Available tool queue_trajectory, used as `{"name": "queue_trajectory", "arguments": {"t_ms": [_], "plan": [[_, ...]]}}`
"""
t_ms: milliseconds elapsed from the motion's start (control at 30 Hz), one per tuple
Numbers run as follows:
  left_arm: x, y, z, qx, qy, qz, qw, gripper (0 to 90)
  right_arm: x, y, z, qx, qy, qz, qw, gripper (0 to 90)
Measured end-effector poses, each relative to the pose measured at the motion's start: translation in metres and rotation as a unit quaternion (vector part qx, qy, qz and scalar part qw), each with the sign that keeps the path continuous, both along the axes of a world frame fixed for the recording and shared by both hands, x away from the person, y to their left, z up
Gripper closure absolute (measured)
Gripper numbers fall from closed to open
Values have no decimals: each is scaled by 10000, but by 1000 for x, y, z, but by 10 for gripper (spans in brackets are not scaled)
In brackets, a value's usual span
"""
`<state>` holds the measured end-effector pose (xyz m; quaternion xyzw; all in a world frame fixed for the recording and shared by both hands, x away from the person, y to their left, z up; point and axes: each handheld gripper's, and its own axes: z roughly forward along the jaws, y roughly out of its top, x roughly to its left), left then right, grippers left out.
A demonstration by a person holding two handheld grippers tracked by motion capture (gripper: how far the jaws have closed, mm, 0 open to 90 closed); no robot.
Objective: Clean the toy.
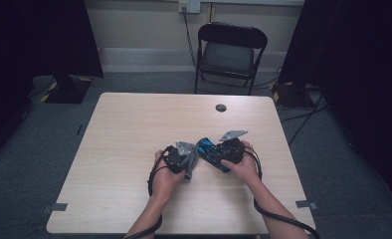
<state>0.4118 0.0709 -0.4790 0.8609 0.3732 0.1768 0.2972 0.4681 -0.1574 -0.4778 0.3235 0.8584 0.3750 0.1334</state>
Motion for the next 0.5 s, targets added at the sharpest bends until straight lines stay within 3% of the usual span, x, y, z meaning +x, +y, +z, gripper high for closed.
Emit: {"name": "queue_trajectory", "arguments": {"t_ms": [500], "plan": [[-9,-10,1,-163,138,-318,9993,762,0,0,0,20,2,-6,10000,429]]}}
